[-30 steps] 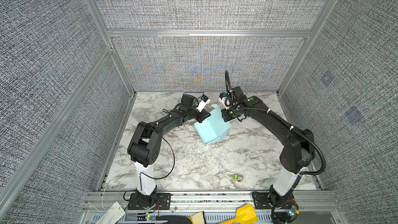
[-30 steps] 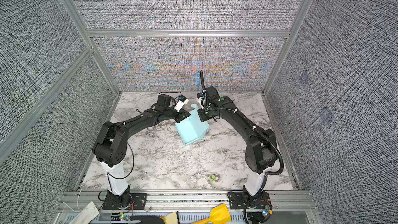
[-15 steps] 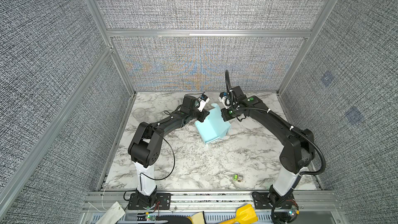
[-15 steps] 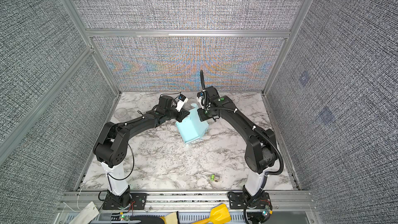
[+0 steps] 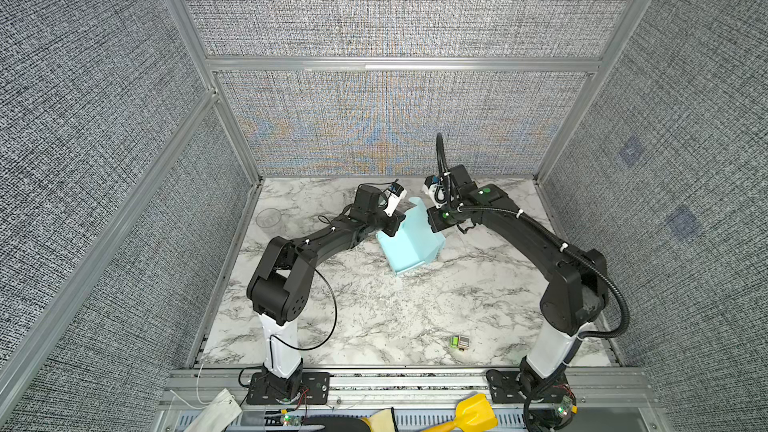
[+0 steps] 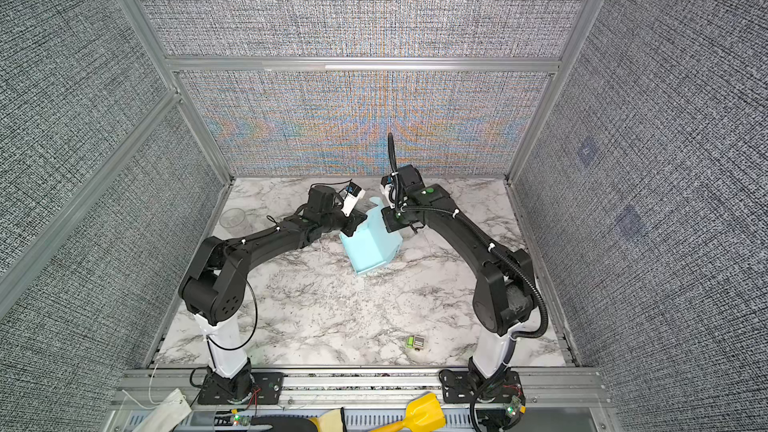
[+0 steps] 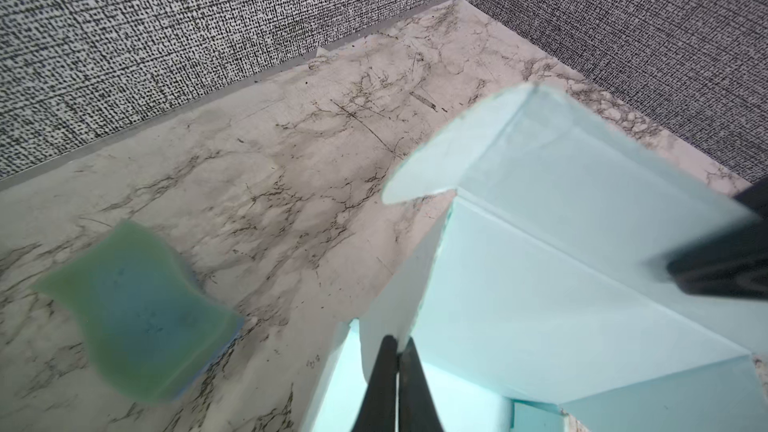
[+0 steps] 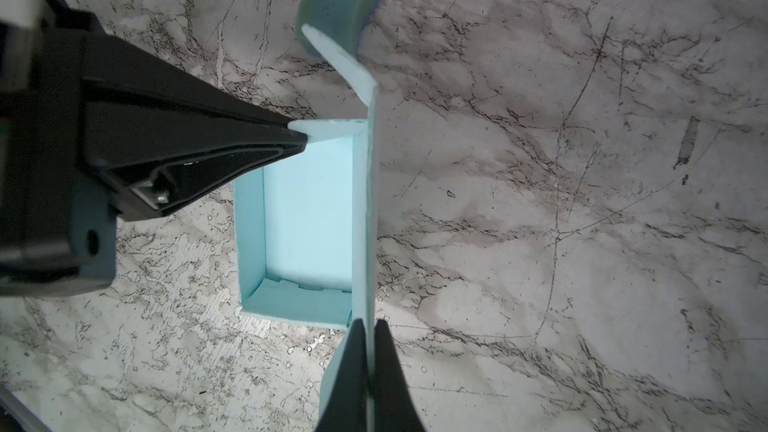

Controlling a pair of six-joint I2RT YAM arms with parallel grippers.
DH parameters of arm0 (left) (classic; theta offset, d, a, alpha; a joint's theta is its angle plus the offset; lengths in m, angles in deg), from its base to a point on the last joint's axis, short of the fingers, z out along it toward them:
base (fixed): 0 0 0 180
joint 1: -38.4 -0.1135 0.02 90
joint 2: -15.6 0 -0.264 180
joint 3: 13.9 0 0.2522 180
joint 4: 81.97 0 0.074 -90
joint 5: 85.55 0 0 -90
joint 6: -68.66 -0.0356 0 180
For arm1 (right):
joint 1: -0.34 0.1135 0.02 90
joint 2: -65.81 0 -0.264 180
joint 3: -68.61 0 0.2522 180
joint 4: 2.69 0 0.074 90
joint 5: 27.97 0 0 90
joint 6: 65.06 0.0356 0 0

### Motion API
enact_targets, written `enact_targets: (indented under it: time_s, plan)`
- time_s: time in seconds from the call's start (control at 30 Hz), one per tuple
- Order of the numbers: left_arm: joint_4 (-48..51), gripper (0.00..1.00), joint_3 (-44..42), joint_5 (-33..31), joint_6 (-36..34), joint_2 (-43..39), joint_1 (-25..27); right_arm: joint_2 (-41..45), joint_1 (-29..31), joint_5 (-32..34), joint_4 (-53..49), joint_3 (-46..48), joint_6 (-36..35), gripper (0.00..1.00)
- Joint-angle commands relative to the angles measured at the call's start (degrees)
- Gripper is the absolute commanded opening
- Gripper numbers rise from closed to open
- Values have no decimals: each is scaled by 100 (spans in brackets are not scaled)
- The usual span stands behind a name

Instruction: Fold the paper box

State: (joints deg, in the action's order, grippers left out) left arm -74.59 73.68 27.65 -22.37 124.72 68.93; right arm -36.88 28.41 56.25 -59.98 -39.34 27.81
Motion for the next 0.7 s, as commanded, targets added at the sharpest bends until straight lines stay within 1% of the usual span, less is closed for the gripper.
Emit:
enact_targets:
  time_s: [0.0, 0.07, 0.13, 0.23, 0.3, 0.37, 0.4, 0.47, 0.53, 0.63, 0.67]
  plan:
    - [-271, 2, -4, 35, -26, -32, 15, 41, 1, -88, 29, -52, -13, 0]
    - [-303, 0, -26, -116, 21, -36, 16, 55, 5, -91, 31, -47, -9, 0]
    - [-303, 0, -34, -237, 57, -44, 16, 64, 4, -99, 34, -47, -11, 4]
    - [-379, 0, -78, -430, 151, -58, 15, 116, 5, -94, 37, -42, -18, 21]
    - [-381, 0, -70, -537, 216, -44, 16, 186, 5, -38, 47, -38, 3, 37]
    - [-375, 0, -70, -638, 302, -34, 19, 293, 4, 55, 59, -31, 50, 47]
    - [-374, 0, -70, -685, 338, -31, 15, 362, 5, 83, 70, -16, 76, 50]
    - [-348, 0, -46, -834, 493, -15, 9, 527, 5, 227, 90, 38, 190, 53]
    - [-301, 0, -26, -954, 670, -6, 15, 694, -4, 477, 104, 120, 384, 54]
    - [-212, 0, -42, -1275, 998, -13, 15, 1032, -39, 858, 54, 428, 886, 55]
    - [-179, 0, -64, -1480, 1127, -33, 15, 1159, -48, 1005, -7, 572, 1080, 55]
